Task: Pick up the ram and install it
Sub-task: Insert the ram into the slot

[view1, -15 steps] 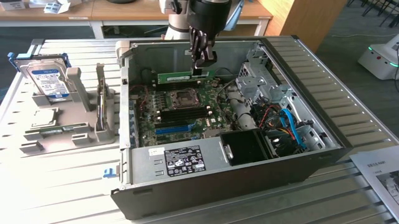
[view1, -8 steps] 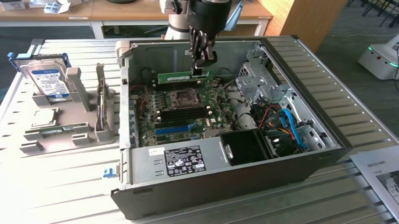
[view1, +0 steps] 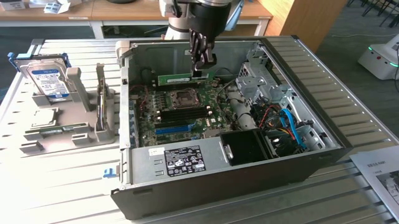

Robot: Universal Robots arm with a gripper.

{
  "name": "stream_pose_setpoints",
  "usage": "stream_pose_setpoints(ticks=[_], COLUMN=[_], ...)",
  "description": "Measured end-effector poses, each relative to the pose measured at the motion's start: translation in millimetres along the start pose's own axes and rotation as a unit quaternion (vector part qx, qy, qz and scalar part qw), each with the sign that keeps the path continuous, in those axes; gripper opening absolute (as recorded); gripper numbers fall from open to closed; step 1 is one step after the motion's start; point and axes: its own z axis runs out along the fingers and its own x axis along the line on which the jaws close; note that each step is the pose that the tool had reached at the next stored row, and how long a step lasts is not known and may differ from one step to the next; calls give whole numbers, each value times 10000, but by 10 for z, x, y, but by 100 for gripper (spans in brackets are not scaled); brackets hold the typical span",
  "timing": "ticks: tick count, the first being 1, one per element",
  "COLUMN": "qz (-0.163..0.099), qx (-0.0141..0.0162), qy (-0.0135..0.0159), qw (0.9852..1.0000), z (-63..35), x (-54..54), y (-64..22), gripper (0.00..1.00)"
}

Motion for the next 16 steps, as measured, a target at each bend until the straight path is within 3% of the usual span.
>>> stream_pose_setpoints(ticks=[16], qz=[0], qx=[0], qy=[0], qw=[10000], z=[246], x=[11], y=[-12], gripper=[12])
